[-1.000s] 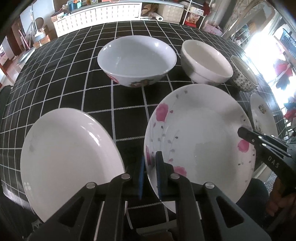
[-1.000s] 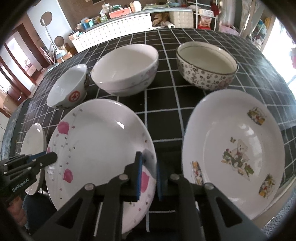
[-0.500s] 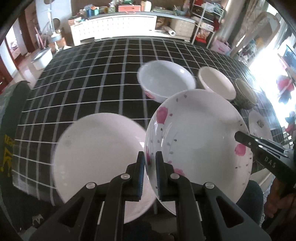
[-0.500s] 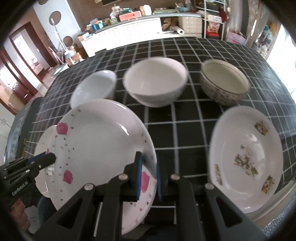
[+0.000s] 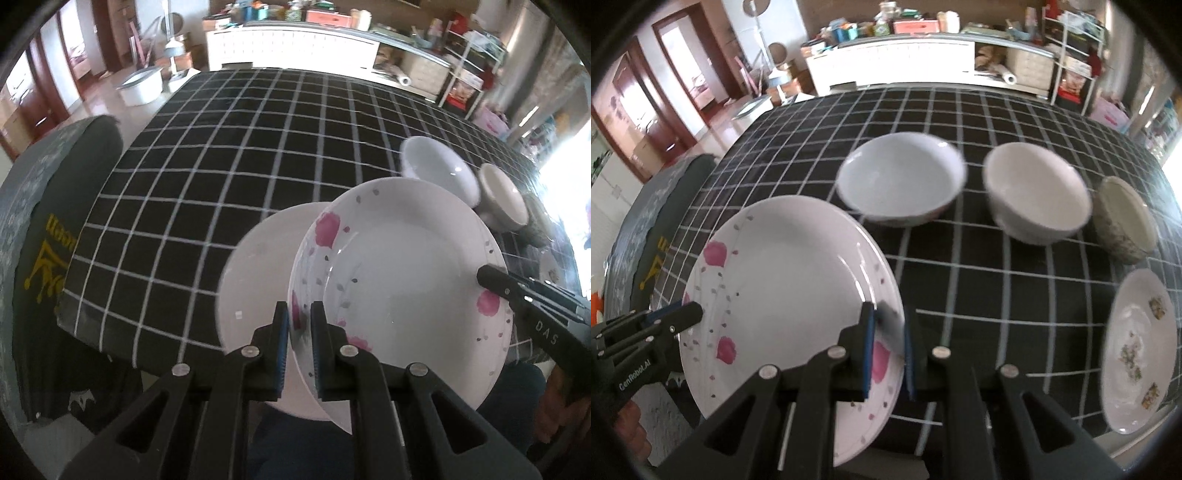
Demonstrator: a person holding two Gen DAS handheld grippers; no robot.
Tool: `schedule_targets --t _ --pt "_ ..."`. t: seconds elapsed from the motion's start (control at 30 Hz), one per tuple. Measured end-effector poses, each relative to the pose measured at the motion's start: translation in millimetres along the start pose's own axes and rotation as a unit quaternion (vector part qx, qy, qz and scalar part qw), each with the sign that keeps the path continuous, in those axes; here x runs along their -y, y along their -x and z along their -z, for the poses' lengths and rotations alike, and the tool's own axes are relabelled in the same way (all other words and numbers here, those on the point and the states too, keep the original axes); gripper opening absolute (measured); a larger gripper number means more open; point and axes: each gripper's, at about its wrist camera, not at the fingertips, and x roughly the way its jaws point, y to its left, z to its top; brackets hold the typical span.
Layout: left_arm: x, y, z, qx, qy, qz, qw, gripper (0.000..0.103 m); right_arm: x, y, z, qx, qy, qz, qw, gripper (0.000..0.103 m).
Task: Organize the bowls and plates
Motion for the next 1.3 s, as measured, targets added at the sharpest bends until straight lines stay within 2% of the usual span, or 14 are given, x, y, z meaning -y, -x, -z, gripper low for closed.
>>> schedule_targets --t 0.2,0.73,1.07,1.17,1.3 --pt "-14 -5 2 -0.005 0.004 -0.022 0.9997 0.010 -24 -16 2 -0.016 0.016 -0.005 1.000 0.018" --pt "-41 -30 -2 -0.022 0.021 -0.038 0.9988 0.010 -44 -46 -3 -0.036 0.035 -0.002 0.999 0.018" --pt "-39 -36 -6 -0.019 0.022 -0.048 0.9984 0.010 -45 -49 -2 -0.035 0.044 -0.003 0.998 0.019" --pt "-38 -35 -4 -0.018 0.019 -0.056 0.9981 0.010 -39 -46 0 -0.036 0.032 -0.016 0.999 0.019" --pt "-39 -26 -1 -0.010 0.020 -0.057 0.9981 0.010 -37 -34 3 -0.021 0.033 -0.013 0.999 0.019"
